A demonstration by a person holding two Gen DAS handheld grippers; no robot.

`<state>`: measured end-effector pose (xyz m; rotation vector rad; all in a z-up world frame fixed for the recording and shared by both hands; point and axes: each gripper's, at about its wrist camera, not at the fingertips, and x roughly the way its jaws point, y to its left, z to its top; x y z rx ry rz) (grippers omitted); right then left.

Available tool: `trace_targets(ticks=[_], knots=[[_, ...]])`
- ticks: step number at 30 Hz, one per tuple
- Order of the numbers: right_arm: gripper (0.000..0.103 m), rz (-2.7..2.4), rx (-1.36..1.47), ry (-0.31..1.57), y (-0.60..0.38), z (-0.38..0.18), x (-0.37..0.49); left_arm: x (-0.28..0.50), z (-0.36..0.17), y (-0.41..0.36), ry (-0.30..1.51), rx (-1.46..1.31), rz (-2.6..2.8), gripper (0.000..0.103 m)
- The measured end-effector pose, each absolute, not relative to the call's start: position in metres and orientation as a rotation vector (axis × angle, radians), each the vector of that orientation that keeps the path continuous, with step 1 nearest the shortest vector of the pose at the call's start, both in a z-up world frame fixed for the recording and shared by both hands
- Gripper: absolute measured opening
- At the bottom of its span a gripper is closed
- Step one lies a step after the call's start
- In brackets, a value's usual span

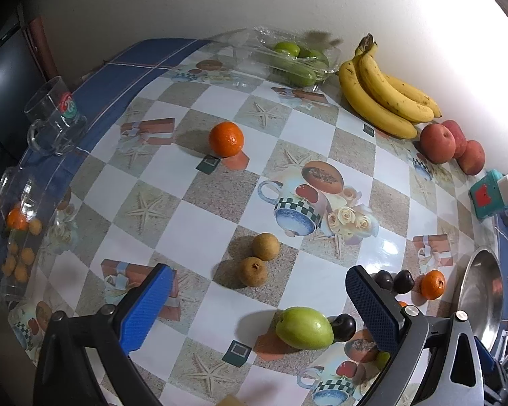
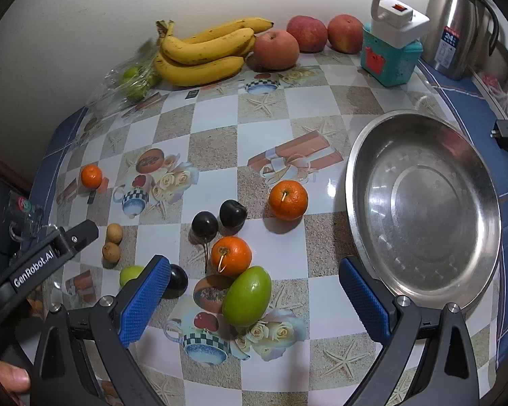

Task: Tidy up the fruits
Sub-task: 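Grasp the green mango with the right tool while the left tool grasps the green apple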

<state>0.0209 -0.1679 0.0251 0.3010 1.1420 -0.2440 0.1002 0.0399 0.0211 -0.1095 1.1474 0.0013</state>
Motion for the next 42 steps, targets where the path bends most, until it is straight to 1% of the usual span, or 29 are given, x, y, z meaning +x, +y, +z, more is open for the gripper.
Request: trace_targets(ticks=[4,10,22,33,42], knots=[[0.100,-0.240,0.262,1.157,-0.163,0.020,0.015,0.097,0.021,0.040,1.153,-0.104,-0.010,0.103],[0.100,-0.172,0.278,1.210,-0.152,0.004,0.011,0.088,0.010,0.032,1.182,-0.012,-0.023,0.103],[0.100,-0.162,0.295,1.261,-0.149,-0.015,0.014,0.087,-0.014,0.023,1.267,-0.047,-0.071,0.103],[0.100,-0.179,0.298,1.314,-0.155,-0.032,0.018,0.086,-0.031,-0.006,1.307,0.113,-0.100,0.103],[0.100,-0.193,0.286,1.341,-0.158,-0.040,0.017,0.080,-0.031,-0.017,1.311,0.159,-0.122,0.103]])
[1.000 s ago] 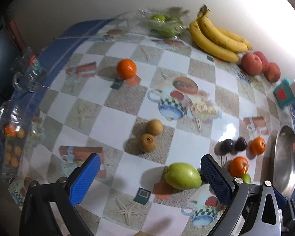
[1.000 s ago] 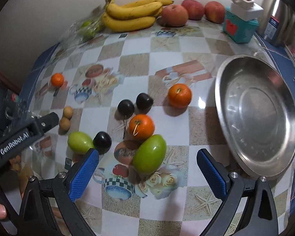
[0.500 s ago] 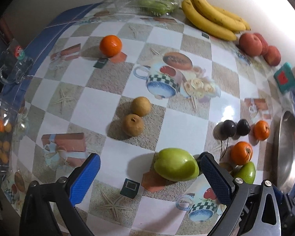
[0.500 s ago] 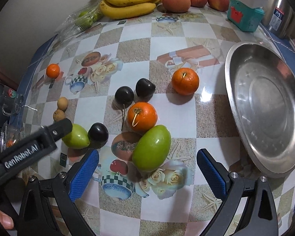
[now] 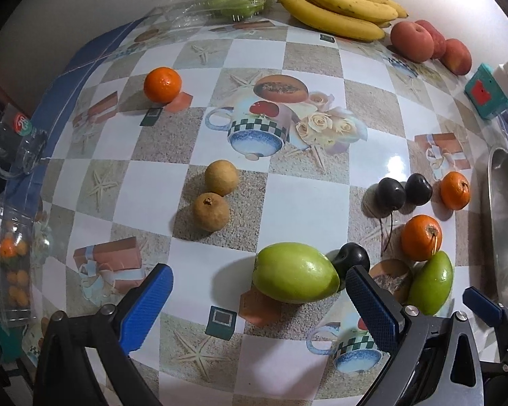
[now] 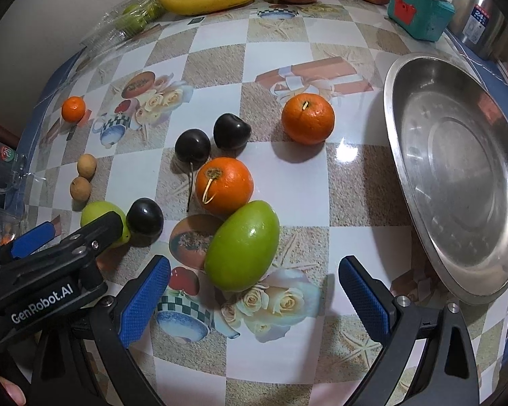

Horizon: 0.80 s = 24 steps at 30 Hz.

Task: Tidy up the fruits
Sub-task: 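Grasp the green mango with the right tool while the left tool grasps the green apple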

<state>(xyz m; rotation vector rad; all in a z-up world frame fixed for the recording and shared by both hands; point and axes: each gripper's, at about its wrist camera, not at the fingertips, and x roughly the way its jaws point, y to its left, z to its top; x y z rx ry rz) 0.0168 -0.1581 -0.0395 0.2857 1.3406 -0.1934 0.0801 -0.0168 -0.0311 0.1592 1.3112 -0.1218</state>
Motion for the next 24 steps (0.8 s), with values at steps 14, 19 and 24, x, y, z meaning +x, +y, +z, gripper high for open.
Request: trace_targets(ticks=[14,19,24], knots=[[0.100,-0.204,0.289,1.350,-0.162,-0.041,0.013,0.090,-0.027,0.001,1.318,0.065,-0.095,0.100],[0.097,-0.205,0.283,1.327,-0.159,-0.036,0.016,0.090,-0.026,0.007,1.326,0.029,-0.145,0.089],[0.079,-0.190,0.278,1.303,-0.157,-0.033,0.020,0.090,-0.025,0.004,1.335,-0.025,-0.188,0.076]])
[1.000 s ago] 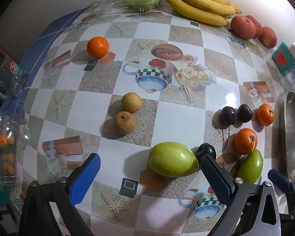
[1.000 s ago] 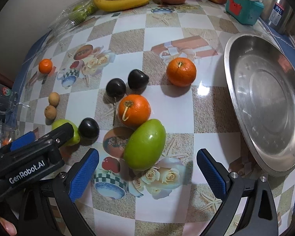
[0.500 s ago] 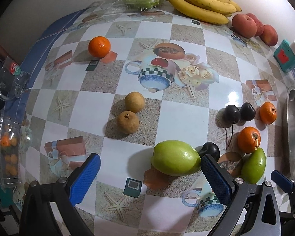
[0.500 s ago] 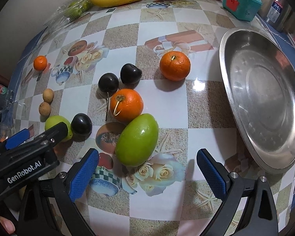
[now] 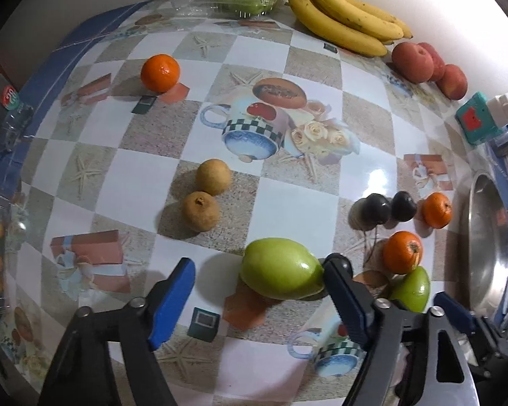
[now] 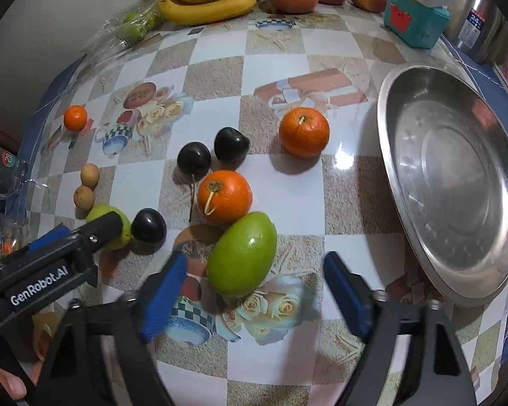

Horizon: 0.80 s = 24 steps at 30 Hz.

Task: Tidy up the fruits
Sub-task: 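Grasp the green mango with the right tool while the left tool grasps the green apple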

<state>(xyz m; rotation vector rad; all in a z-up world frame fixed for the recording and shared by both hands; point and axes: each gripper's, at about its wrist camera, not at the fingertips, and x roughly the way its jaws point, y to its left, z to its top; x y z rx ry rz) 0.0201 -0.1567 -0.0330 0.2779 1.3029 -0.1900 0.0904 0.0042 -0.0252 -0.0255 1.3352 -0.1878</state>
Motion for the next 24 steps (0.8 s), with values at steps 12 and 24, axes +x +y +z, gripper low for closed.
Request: trace_targets(ticks=[12,24], knots=[[0.054,-0.178,0.285,1.309,-0.154,-0.045,0.025,0.091,-0.038,0.004,1.373,-0.174,-0.257,0.057],[0.051,-0.178,0.285,1.306,-0.152,-0.047,0.027,0.095,-0.030,0.012,1.329,-0.206,-0.234,0.059]])
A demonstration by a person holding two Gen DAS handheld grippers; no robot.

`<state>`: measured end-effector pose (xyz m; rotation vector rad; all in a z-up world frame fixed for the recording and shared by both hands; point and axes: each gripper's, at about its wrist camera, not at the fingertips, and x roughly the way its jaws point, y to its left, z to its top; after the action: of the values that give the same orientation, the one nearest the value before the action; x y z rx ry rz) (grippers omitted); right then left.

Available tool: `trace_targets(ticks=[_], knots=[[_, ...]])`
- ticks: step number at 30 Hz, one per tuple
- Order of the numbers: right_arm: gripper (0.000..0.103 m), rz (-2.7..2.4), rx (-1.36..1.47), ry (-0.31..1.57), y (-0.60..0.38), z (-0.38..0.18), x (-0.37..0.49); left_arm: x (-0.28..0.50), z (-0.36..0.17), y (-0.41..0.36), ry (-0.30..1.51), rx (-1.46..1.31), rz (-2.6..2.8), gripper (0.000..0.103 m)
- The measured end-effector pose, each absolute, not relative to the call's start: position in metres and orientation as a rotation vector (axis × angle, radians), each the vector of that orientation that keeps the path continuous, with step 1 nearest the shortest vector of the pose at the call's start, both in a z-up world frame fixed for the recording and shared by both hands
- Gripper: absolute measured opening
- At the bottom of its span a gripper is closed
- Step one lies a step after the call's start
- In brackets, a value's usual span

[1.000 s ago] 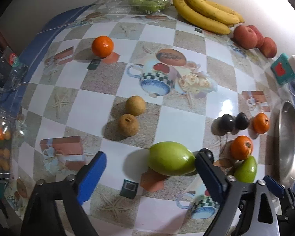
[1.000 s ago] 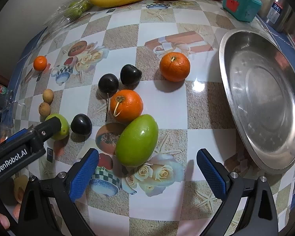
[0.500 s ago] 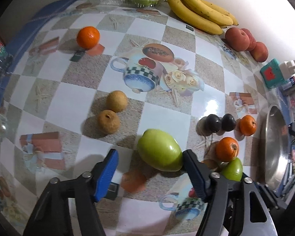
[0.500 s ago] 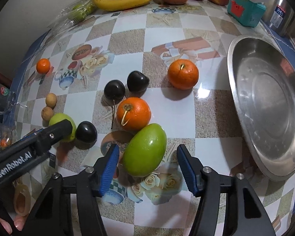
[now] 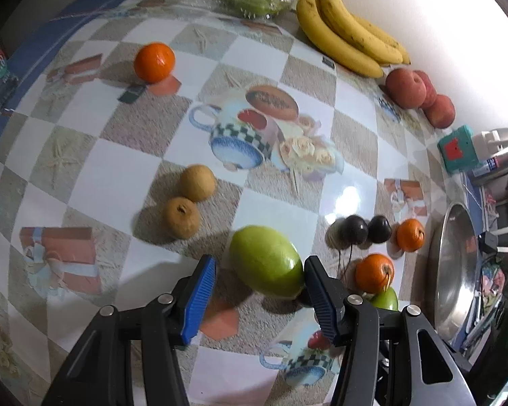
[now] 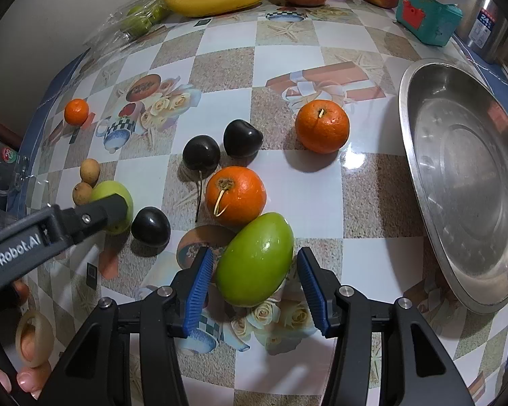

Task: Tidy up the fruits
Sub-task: 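Grasp the green mango with the right tool while the left tool grasps the green apple, then carry both green fruits over the steel bowl while the left tool releases the apple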

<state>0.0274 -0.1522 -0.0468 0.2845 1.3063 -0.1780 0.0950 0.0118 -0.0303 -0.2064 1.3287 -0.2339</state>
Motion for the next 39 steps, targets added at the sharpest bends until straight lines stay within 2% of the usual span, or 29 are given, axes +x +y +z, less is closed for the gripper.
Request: trace_targets(ticks=[2,8,10,12,26,39], knots=[[0.045,-0.177,0.298,1.303,-0.154,-0.046,0.026,0.096,-0.030,0.013,1.323,-0.214,-0.231,0.059],[0.045,-0.176,0.293,1.304,-0.153,-0.045,0.025,0.101,-0.039,0.011,1.346,-0.271,-0.247,0.059],[0.045,-0.176,0.297,1.303,-0.154,-0.045,0.024,0.100,-0.042,0.010,1.355,-0.290,-0.256,0.057],[0.045,-0.176,0.300,1.303,-0.155,-0.045,0.024,0.100,-0.042,0.009,1.358,-0.307,-0.269,0.051],[0.045,-0.175,0.315,1.302,-0.157,-0.044,0.024,0.101,-0.033,0.018,1.300,-0.285,-0.194,0.051],[0.045,-0.122,0.520,1.272,-0.173,-0.033,0.017,0.102,-0.015,0.024,1.245,-0.292,-0.160,0.051]])
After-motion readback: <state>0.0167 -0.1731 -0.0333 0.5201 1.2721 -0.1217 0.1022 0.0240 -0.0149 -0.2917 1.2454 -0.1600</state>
